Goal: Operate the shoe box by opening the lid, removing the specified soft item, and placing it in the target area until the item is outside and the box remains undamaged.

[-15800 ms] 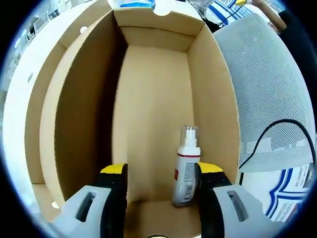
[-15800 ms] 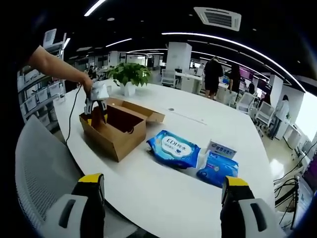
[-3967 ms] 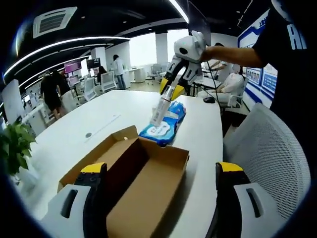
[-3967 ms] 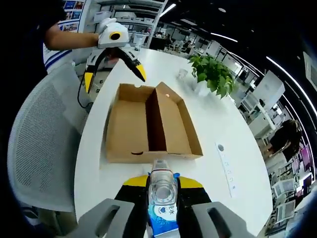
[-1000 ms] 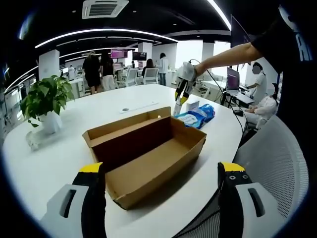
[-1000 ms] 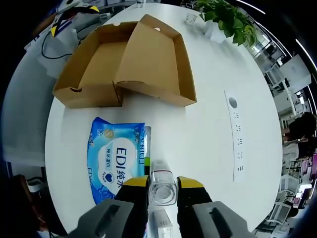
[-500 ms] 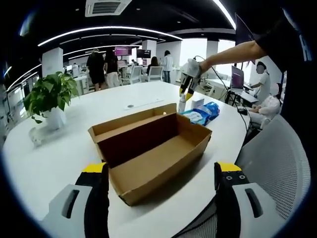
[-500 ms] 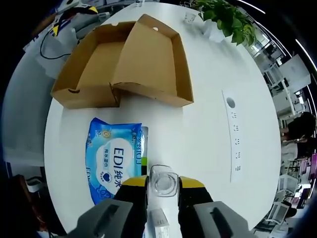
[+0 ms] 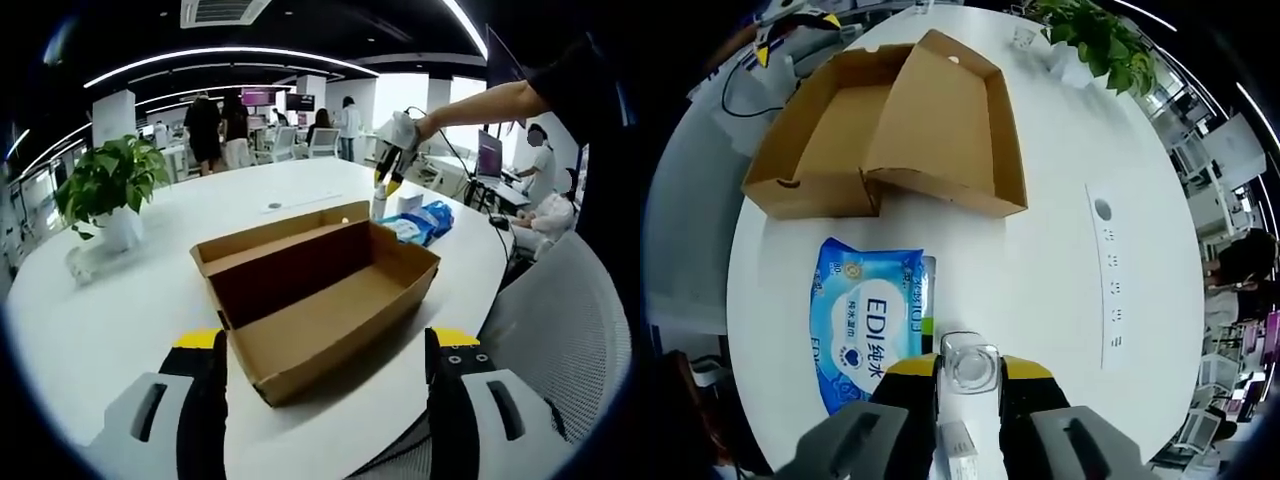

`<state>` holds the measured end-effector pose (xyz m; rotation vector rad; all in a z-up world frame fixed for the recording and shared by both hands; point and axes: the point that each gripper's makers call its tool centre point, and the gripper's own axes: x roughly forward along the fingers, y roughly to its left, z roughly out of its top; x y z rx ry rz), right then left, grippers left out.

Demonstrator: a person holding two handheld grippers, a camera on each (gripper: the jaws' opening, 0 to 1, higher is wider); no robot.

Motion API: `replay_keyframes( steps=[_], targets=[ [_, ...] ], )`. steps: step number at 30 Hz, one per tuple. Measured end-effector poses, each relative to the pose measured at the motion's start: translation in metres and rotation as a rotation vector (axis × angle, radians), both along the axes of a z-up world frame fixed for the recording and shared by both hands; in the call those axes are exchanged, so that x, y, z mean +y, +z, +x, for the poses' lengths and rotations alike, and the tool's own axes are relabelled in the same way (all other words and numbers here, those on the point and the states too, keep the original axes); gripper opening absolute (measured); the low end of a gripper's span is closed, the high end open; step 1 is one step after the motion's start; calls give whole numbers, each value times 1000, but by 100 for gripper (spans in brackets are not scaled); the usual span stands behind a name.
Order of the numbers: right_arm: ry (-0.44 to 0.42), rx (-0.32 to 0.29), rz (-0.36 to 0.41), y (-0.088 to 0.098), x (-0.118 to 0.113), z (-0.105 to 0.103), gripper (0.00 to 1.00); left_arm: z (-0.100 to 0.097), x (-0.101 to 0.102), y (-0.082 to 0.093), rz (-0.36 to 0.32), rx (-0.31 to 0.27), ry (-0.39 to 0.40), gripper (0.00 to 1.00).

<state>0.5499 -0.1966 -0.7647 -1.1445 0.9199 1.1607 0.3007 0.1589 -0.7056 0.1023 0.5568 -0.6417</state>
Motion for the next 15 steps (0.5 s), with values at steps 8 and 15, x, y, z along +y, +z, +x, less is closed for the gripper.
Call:
replay_keyframes(
  steps=[8, 15],
  targets=[
    [-16, -14, 13, 5, 1, 1, 24, 8, 17, -8, 20, 10, 70, 68],
    [-57, -14, 53, 12, 7, 3, 31, 14, 26, -17, 1, 43, 124, 57]
  ],
)
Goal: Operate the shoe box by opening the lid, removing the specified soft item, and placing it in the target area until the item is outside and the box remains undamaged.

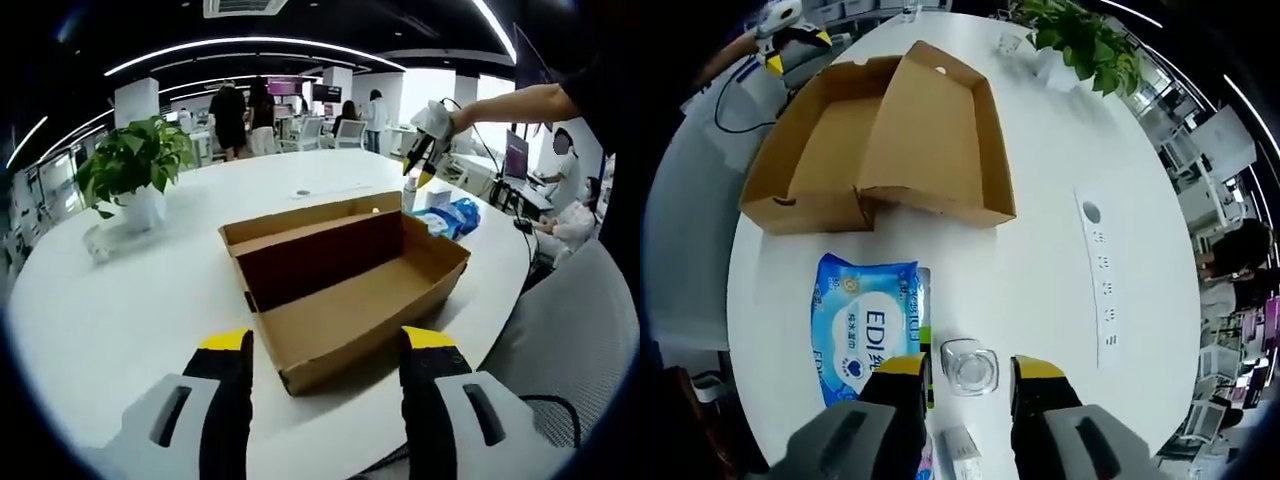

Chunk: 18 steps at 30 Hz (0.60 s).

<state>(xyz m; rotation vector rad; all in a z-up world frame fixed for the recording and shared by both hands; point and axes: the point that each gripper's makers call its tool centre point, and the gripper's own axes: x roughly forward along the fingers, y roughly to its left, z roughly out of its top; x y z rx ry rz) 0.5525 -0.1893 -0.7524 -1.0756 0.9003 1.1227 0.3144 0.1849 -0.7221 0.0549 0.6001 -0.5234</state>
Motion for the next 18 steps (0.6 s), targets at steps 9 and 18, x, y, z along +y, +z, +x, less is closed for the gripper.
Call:
replay_keyframes(
  steps=[9, 18],
  targets=[
    [-88, 9, 102, 17, 17, -1, 40, 9, 8, -13, 7, 38, 68, 45],
    [-185, 23, 168, 26, 34, -6, 42, 23, 15, -21, -92, 110, 200, 32]
  ],
)
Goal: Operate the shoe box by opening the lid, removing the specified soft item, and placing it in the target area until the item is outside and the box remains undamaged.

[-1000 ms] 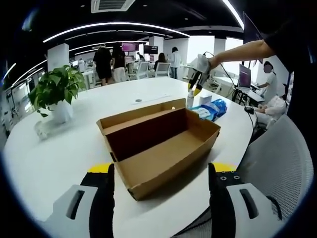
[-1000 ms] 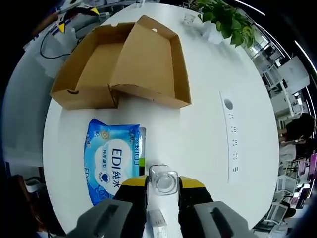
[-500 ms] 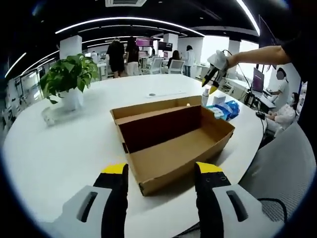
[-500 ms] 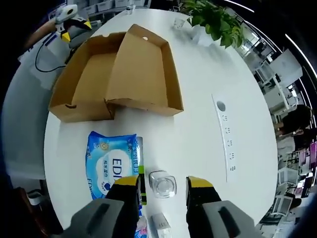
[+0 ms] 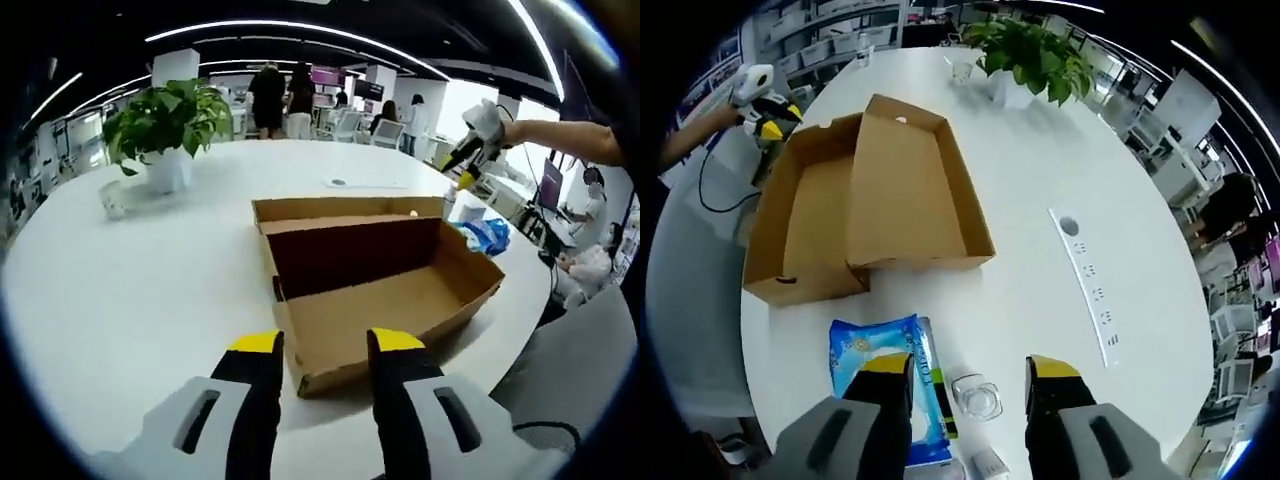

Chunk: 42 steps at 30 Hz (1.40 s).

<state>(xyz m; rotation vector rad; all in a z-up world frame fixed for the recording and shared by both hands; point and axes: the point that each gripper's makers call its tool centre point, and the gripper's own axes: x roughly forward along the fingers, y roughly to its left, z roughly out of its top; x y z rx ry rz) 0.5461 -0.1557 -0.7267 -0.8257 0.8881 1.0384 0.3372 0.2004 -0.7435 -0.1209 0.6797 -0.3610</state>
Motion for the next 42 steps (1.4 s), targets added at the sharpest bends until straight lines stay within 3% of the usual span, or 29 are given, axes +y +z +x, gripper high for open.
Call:
replay_keyframes(
  steps=[10, 19, 26, 38, 42],
  targets=[
    [-138, -6, 96, 2, 23, 13, 46, 6, 9, -14, -13, 60, 68, 21],
    [-237, 4, 152, -13, 46, 19, 50, 8, 10, -23, -25, 100, 103, 11],
    [-322, 41, 171, -24, 60, 14, 45, 6, 11, -27, -36, 130, 143, 6],
    [-612, 160, 295, -46, 71, 33, 32, 8, 14, -28, 7, 125, 159, 3],
    [-684, 175, 287, -53, 67, 34, 27, 8, 15, -27, 20, 136, 170, 3]
  ],
)
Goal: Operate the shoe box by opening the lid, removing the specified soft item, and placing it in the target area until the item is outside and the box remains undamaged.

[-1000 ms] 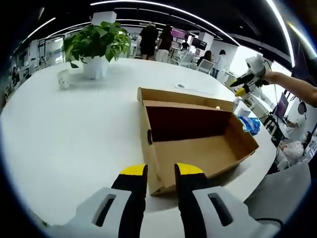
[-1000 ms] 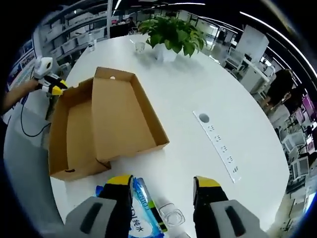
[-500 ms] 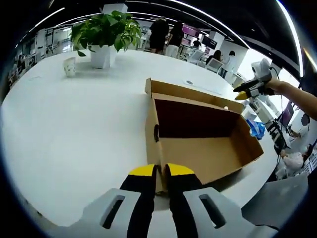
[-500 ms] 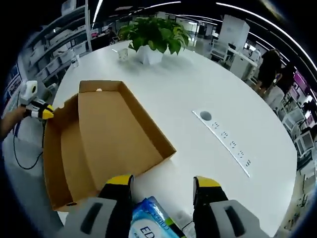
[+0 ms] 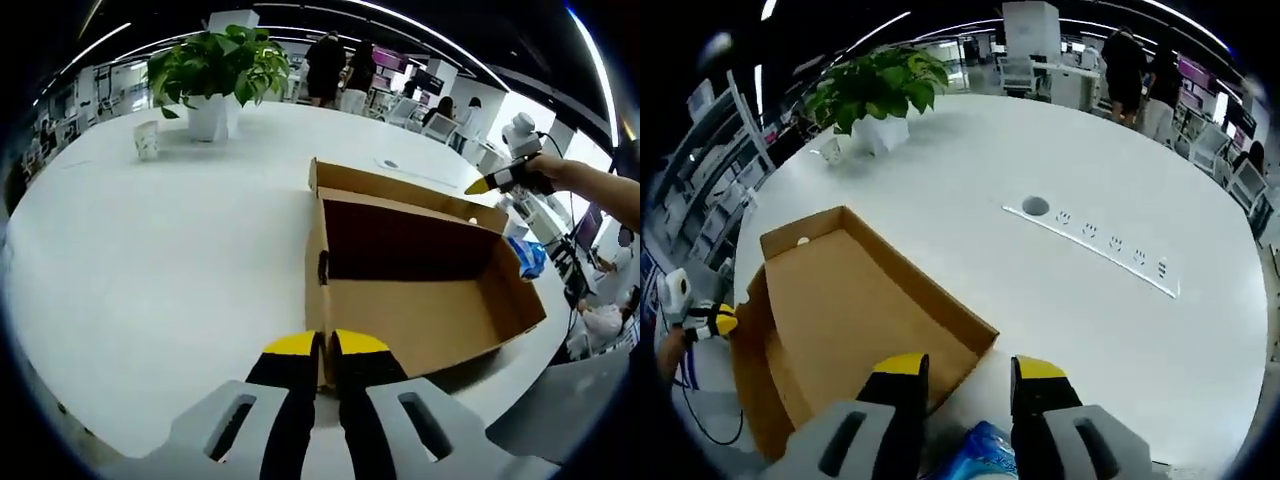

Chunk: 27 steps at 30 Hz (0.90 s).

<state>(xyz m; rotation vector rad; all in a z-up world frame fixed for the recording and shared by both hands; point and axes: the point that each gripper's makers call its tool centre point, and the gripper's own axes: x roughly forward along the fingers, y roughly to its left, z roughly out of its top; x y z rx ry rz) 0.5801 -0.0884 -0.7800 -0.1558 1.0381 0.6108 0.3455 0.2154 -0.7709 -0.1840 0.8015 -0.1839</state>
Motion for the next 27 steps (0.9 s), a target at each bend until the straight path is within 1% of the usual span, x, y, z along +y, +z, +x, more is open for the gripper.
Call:
replay_keyframes(
  steps=[1, 4, 9, 12, 13, 14, 15, 17, 19, 21, 27],
  targets=[
    [-25, 14, 3, -2, 0, 0, 26, 0, 0, 0, 2, 3, 4, 3],
    [-66, 49, 22, -6, 2, -5, 24, 0, 1, 0, 5, 6, 13, 3],
    [-80, 88, 15, -14, 5, -14, 21, 1, 2, -1, -3, 7, 28, 3],
    [-100, 123, 20, -18, 5, -20, 14, 1, 2, -1, 0, 7, 35, 3],
    [-101, 123, 23, -18, 6, -19, 8, 1, 1, -1, -1, 7, 39, 3],
    [-105, 123, 25, -18, 6, -19, 5, 1, 1, -1, -2, 7, 42, 3],
    [-113, 126, 38, -17, 8, -19, 4, 1, 1, -1, -4, 7, 45, 3],
    [-104, 115, 21, -17, 7, -18, 3, 1, 1, 0, -6, 7, 48, 3],
    [-117, 111, 28, -16, 8, -17, 2, 1, 0, 0, -7, 9, 51, 3],
    [-131, 88, 37, -11, 9, -13, 1, 1, 0, 0, -6, 11, 51, 3],
    [-130, 52, 40, -2, 11, -13, 0, -1, -1, 1, -11, 13, 56, 3]
  ],
)
